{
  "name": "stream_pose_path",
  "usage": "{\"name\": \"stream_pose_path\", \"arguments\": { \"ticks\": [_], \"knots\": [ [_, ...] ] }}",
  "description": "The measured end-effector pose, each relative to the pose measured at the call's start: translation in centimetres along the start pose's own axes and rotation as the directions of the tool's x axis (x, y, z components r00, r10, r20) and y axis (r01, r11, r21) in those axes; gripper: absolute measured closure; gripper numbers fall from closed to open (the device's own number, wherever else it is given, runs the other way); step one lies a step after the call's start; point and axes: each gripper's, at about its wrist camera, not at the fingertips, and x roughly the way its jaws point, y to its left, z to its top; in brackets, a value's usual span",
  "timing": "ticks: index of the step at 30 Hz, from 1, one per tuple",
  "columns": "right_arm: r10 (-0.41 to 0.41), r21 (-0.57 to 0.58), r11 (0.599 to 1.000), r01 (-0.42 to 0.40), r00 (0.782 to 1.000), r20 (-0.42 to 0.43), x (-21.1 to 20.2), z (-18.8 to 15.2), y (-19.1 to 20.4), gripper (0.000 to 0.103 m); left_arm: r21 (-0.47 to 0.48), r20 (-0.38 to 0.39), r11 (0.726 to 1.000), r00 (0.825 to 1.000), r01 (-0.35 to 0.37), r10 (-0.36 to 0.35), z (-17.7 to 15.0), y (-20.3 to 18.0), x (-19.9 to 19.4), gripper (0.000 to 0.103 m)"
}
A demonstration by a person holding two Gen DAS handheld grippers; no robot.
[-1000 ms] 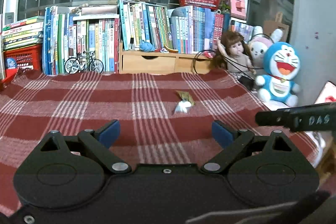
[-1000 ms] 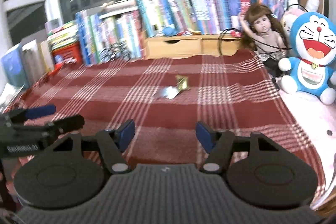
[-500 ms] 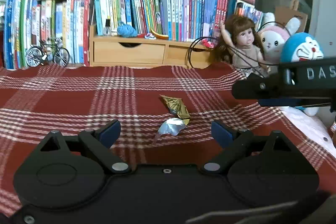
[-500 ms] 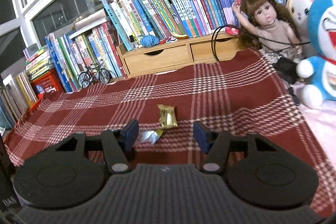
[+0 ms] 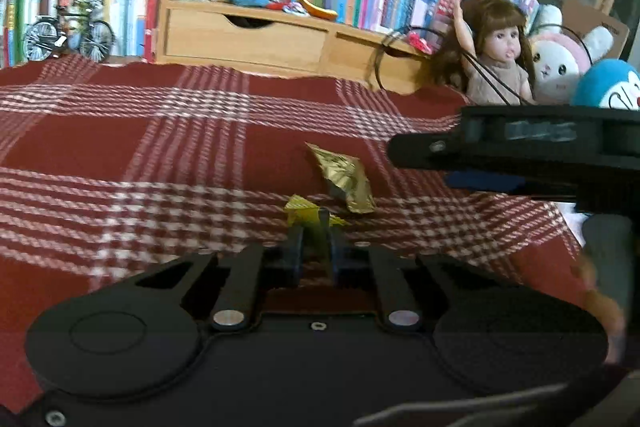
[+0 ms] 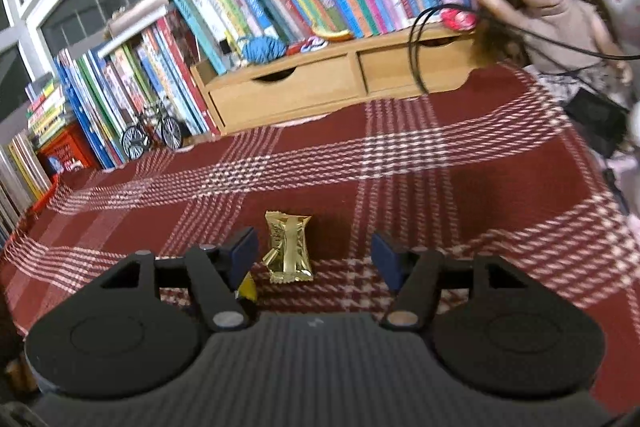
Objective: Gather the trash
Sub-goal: 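Grasp a gold candy wrapper with right tool while left tool grasps another gold wrapper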
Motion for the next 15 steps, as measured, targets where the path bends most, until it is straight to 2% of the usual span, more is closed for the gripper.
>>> {"name": "stream_pose_path", "arguments": {
  "ticks": [8,9,10,11,12,13,15],
  "knots": [
    [-0.033,-0.049,0.998,0.028,0.994,-0.1,5.3,0.6,2.2,0.029,0.034,0.044,0.999,0.998,-0.042,0.041,-0.6,2.0,-4.0,0.096],
    [-0.045,-0.058,0.998,0.038,0.993,-0.114,5.8,0.5,2.5,0.033,0.034,0.044,0.999,0.998,-0.041,0.04,-0.7,2.3,-4.4,0.096],
    [-0.051,-0.071,0.997,0.042,0.99,-0.13,6.3,0.3,2.8,0.047,0.031,0.044,0.999,0.998,-0.043,0.041,-0.7,2.6,-4.8,0.096],
    [-0.058,-0.082,0.996,0.047,0.989,-0.139,6.5,0.1,3.2,0.05,0.027,0.042,0.999,0.998,-0.042,0.041,-0.7,2.9,-5.1,0.096],
    [-0.073,-0.09,0.994,0.061,0.988,-0.134,6.5,0.0,3.5,0.058,0.024,0.045,0.999,0.998,-0.041,0.04,-0.8,3.1,-5.4,0.096],
    [-0.078,-0.091,0.994,0.066,0.988,-0.132,6.4,-0.1,3.6,0.071,0.023,0.048,0.999,0.998,-0.043,0.042,-0.9,3.3,-5.8,0.096],
    [-0.061,-0.07,0.996,0.052,0.989,-0.132,5.9,-0.2,3.7,0.071,0.024,0.047,0.998,0.998,-0.051,0.049,-1.0,3.6,-6.4,0.096]
  ]
}}
